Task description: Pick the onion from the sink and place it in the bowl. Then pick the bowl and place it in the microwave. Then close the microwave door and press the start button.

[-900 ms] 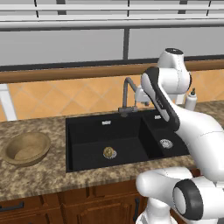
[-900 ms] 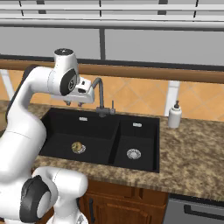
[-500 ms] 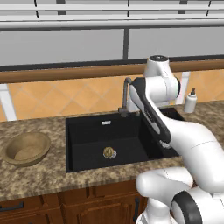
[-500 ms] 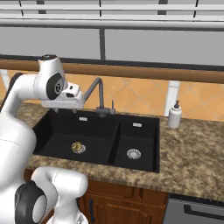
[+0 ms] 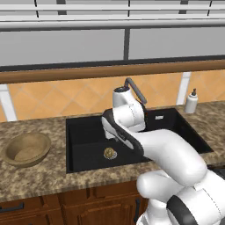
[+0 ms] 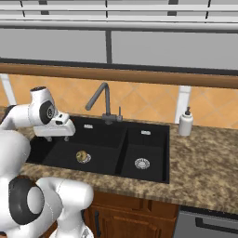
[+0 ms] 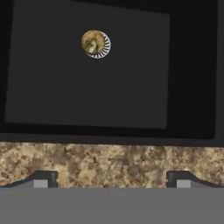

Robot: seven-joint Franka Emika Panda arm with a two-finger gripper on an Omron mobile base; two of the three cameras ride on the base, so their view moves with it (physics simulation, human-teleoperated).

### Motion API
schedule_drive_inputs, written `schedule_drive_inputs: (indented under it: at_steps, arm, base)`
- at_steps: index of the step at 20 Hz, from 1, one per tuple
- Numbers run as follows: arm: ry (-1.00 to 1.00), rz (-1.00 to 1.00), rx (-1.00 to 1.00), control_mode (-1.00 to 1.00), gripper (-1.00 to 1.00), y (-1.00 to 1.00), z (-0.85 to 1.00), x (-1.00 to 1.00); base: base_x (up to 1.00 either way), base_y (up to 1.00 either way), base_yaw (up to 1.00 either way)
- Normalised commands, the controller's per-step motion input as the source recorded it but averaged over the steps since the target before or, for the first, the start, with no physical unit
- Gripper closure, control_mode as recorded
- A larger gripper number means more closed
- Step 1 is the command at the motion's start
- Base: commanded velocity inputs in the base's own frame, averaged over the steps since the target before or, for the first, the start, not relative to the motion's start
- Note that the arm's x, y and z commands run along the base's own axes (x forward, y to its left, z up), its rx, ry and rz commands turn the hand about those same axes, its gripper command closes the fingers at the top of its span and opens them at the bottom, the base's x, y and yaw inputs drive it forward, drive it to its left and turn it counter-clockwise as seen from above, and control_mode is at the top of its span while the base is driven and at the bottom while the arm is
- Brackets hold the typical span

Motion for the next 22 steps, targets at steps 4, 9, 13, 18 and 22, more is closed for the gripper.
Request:
schedule_drive_inputs:
  at_steps: [4,9,13,18,22]
  arm:
    - [0.05,-0.13,-0.19,-1.0,-1.0,0.27,-0.75,0.83]
    - [0.06,-0.04,-0.2,-1.0,-1.0,0.11,-0.82,0.65]
    - [0.25,0.0,-0.05,-1.0,-1.0,0.0,-0.74,0.48]
    - [0.23,0.0,-0.05,-1.0,-1.0,0.0,-0.68,0.49]
    - [0.06,-0.01,-0.09,-1.0,-1.0,0.0,-0.5,0.41]
  base:
    - [0.0,0.0,0.0]
    - [0.0,0.0,0.0]
    - [0.0,0.0,0.0]
    - [0.0,0.0,0.0]
    - [0.0,0.0,0.0]
